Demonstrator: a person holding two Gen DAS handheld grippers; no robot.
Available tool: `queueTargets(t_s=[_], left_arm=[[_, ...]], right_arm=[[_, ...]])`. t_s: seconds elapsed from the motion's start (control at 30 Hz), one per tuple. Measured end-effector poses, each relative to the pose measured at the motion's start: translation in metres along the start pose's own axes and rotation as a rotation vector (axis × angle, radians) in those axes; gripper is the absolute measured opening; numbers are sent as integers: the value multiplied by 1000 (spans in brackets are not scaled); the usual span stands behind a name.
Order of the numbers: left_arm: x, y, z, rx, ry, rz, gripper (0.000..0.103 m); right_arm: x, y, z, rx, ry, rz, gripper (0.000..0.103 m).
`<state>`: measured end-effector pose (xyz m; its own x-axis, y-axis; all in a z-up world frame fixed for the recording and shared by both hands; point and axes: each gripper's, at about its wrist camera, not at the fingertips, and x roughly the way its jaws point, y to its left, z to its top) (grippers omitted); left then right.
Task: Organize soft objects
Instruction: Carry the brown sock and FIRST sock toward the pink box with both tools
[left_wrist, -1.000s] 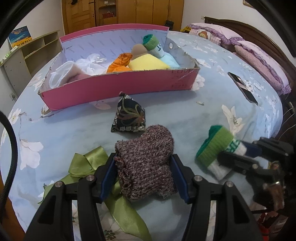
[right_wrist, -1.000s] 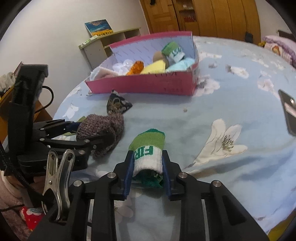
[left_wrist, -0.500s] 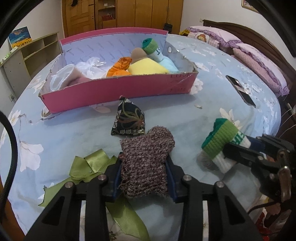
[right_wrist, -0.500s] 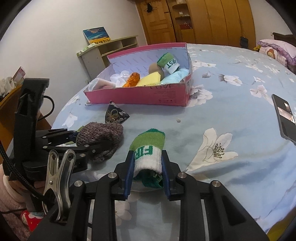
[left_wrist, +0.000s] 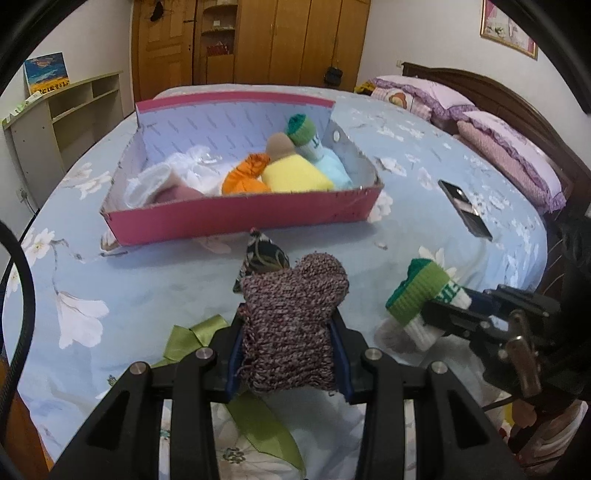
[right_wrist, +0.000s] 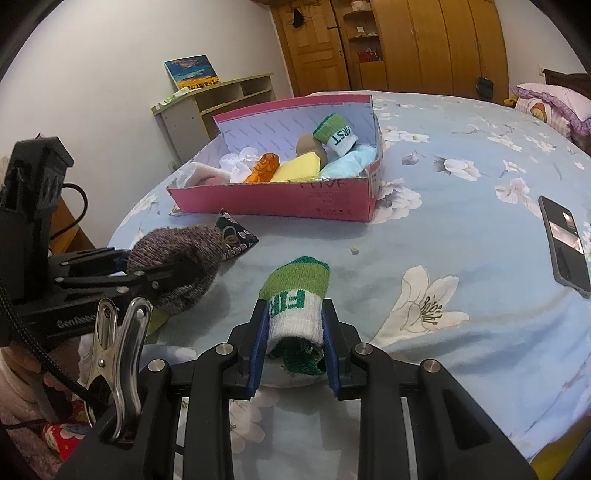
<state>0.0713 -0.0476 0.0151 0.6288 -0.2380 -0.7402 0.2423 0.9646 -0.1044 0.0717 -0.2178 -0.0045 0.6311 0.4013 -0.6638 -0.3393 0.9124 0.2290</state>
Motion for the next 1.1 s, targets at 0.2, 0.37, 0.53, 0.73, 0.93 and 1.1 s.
queueTargets(t_s=[0.2, 0.37, 0.53, 0.73, 0.93, 1.1], left_arm=[[-9, 10, 8, -20, -26, -5, 41], [-15, 19, 15, -37, -49, -4, 41], [-19, 28, 24, -48, -68, 7, 41], [-21, 39, 40, -47, -94, 30, 41], [-17, 56, 60, -55, -117, 65, 42], [-10, 69, 80, -60, -142, 90, 42]], right_arm=[[-1, 4, 5, -11, -7, -5, 28], [0, 8, 13, -22, -10, -9, 28], [4, 12, 22, -39, -9, -7, 28], [9, 18, 36, -53, -15, 0, 28], [15, 23, 49, -58, -23, 7, 28], [22, 25, 57, -59, -22, 8, 28]])
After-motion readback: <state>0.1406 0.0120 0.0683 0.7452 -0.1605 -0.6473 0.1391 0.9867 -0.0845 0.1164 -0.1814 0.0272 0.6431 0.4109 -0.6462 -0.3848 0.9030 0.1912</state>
